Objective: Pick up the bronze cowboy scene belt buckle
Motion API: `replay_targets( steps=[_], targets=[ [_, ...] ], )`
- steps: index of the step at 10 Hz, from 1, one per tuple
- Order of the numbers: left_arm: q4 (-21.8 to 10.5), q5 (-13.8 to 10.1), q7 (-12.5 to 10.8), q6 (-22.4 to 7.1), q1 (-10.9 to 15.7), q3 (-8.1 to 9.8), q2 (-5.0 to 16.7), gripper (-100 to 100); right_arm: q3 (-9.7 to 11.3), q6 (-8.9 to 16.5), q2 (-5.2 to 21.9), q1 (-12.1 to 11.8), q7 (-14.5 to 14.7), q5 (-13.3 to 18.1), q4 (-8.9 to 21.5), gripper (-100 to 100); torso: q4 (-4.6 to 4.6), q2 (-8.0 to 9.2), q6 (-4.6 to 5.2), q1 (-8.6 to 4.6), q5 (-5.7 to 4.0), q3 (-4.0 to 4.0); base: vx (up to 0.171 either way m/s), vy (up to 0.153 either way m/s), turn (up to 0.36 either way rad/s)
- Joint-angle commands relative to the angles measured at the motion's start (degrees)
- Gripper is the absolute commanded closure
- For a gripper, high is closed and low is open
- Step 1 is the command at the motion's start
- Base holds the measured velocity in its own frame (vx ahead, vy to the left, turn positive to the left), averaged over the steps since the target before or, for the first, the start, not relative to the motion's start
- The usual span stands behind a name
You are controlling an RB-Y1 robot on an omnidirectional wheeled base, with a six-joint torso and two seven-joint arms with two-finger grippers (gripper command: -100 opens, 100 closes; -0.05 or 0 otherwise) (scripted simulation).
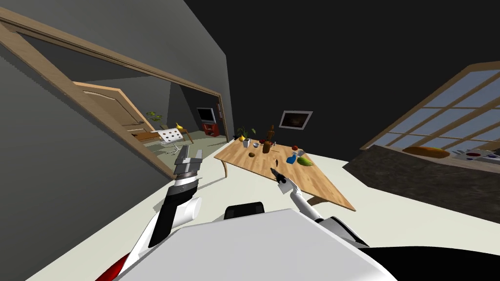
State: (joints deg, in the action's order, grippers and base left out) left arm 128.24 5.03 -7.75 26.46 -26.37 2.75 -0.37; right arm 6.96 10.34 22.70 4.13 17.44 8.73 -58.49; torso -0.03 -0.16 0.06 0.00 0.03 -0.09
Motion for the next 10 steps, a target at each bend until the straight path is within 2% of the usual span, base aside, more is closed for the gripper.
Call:
replay_targets(
  steps=[1,2,4,5,6,7,8,10],
  targets=[
    [0.0,0.0,0.0,0.0,0.0,0.00,0.0,0,-0.2,1.4,0.6,1.9,1.4,1.4,2.9,-100,0.00,0.00,0.00,0.00,0.00,0.00,0.061,0.011,0.114],
    [0.0,0.0,0.0,0.0,0.0,0.00,0.0,0,-0.2,1.4,0.6,1.9,1.4,1.4,3.9,-100,0.00,-0.04,-0.03,0.02,0.00,-0.02,0.048,0.007,0.063],
    [0.0,0.0,0.0,0.0,0.0,0.00,0.0,0,0.1,3.3,3.0,4.5,3.2,2.6,7.9,-100,0.01,-0.01,-0.02,0.02,0.00,0.00,0.066,0.017,0.140],
    [0.0,0.0,0.0,0.0,0.0,0.00,0.0,0,0.1,3.3,3.0,4.5,3.2,2.6,6.6,-100,0.00,-0.07,-0.03,0.04,0.01,-0.03,0.061,0.009,0.047],
    [0.0,0.0,0.0,0.0,0.0,0.00,0.0,0,0.1,3.3,3.0,4.5,3.2,2.6,8.4,-100,-0.01,-0.05,0.00,0.03,0.00,-0.03,0.021,0.006,-0.019],
    [0.0,0.0,0.0,0.0,0.0,0.00,0.0,0,0.2,4.1,4.3,5.6,4.1,3.2,10.5,-100,0.01,0.08,0.02,0.01,-0.01,0.04,0.027,0.014,0.077],
    [0.0,0.0,0.0,0.0,0.0,0.00,0.0,0,0.2,4.1,4.3,5.6,4.1,3.2,11.1,-100,0.03,0.10,0.00,0.01,0.01,0.06,0.027,0.007,0.055],
    [0.0,0.0,0.0,0.0,0.0,0.00,0.0,0,0.5,5.6,6.9,7.6,5.5,4.1,14.9,-100,0.02,0.07,0.00,0.01,0.01,0.04,0.046,0.011,0.117]
  ],
)
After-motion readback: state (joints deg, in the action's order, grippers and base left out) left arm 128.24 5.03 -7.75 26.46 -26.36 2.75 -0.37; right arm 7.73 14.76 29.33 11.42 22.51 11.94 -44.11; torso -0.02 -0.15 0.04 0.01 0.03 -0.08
